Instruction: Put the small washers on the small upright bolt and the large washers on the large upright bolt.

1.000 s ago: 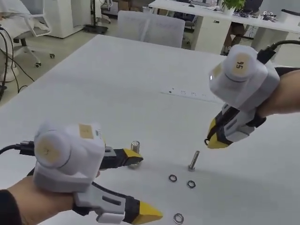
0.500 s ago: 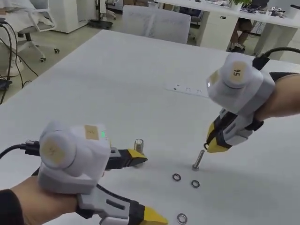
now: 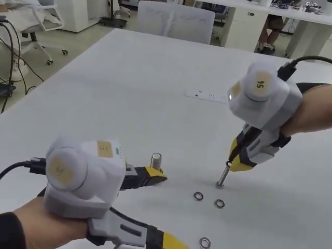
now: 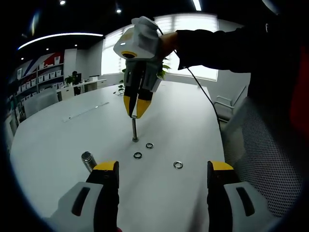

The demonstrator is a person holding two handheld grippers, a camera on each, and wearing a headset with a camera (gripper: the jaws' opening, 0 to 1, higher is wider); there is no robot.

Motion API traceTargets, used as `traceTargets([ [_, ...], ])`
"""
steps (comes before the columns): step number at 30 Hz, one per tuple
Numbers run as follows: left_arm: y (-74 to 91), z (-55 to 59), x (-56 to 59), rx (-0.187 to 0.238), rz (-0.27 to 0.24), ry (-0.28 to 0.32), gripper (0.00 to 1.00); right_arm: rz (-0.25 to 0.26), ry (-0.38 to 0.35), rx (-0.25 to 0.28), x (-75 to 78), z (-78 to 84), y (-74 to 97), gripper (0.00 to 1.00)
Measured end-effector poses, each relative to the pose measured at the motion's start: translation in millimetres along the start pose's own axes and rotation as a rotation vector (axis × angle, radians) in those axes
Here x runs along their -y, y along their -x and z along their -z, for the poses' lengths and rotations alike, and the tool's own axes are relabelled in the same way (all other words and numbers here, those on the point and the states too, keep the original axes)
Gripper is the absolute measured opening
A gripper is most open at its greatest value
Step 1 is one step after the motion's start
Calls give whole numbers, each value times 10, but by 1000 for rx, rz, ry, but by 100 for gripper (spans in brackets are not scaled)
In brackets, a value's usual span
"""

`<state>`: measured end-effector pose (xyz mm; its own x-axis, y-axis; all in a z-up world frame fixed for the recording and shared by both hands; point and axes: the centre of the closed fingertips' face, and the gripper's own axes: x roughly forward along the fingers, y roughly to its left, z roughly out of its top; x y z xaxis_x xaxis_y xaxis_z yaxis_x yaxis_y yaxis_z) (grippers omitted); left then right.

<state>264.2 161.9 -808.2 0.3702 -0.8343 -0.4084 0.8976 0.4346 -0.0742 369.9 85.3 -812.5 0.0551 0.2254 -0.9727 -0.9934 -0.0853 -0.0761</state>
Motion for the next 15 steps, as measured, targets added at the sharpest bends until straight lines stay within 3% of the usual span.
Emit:
traceTargets([
  [15,-6,-15,-17,4,0,0,74,-20,-12,2,-12,-1,-92,14],
])
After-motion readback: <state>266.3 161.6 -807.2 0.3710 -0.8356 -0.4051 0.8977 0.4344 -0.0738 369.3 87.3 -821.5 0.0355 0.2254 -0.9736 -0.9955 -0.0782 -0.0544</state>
